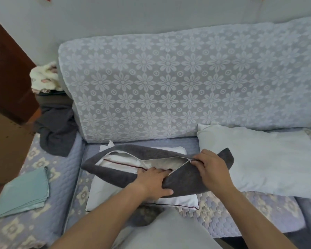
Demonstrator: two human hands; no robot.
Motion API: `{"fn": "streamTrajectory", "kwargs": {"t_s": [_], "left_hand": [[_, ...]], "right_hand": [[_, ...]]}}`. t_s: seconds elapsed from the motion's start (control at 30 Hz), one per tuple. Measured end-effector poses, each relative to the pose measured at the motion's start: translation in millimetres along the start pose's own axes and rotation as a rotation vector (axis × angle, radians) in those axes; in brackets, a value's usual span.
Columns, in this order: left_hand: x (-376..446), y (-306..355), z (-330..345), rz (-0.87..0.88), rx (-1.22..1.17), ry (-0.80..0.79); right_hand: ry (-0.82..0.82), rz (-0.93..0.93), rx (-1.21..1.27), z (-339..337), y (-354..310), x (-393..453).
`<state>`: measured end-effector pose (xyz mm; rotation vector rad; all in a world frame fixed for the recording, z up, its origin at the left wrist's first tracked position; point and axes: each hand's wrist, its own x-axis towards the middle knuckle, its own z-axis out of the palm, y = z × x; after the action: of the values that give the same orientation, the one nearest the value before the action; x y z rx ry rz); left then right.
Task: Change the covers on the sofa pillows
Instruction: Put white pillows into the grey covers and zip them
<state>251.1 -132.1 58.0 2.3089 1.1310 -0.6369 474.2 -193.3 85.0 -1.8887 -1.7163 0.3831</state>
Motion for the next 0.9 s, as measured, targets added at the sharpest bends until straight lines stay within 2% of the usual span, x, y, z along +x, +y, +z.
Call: {"fn": "streamTrajectory", "kwargs": {"t_s": [0.1,0.17,0.33,0.4,0.43,0.5,0.63,0.7,0.77,0.83,0.9], "left_hand": [[8,5,4,-0.071,0.043,-0.133],[11,6,2,-0.062,0.082,-0.098],[-20,-7,8,0.166,0.135,0.347],[-37,-28,11,0.127,0.190,0.526],[-44,-42,11,0.070,0.222,0.568],[-55,-73,9,-0.025,0.274,0.558],[-58,-94,2,-0.080,0.359,0.401],[-55,-84,-2,-0.064,0.375,0.372],[-53,-76,-3,-0.026,0.392,0.378],[-51,-71,-4,0.003,0.403,0.370],[-54,-70,-3,0.015,0.385,0.384]], "right_hand": [[-0.043,-0.005,-0.005,6,-8,-10],[-0.085,0.056,-0.019,14,-6,-19],[-0.013,0.262,-0.066,8,21,-16],[0.007,0.287,-0.065,6,26,-10],[0.010,0.293,-0.064,7,28,-8],[0.015,0.295,-0.063,11,27,-5],[-0.028,0.311,-0.189,23,20,-5],[0.044,0.255,-0.302,27,9,-8],[0.084,0.057,-0.258,36,-17,-8],[-0.063,-0.208,-0.144,54,-51,-8],[-0.287,-0.352,-0.139,84,-72,-11]]}}
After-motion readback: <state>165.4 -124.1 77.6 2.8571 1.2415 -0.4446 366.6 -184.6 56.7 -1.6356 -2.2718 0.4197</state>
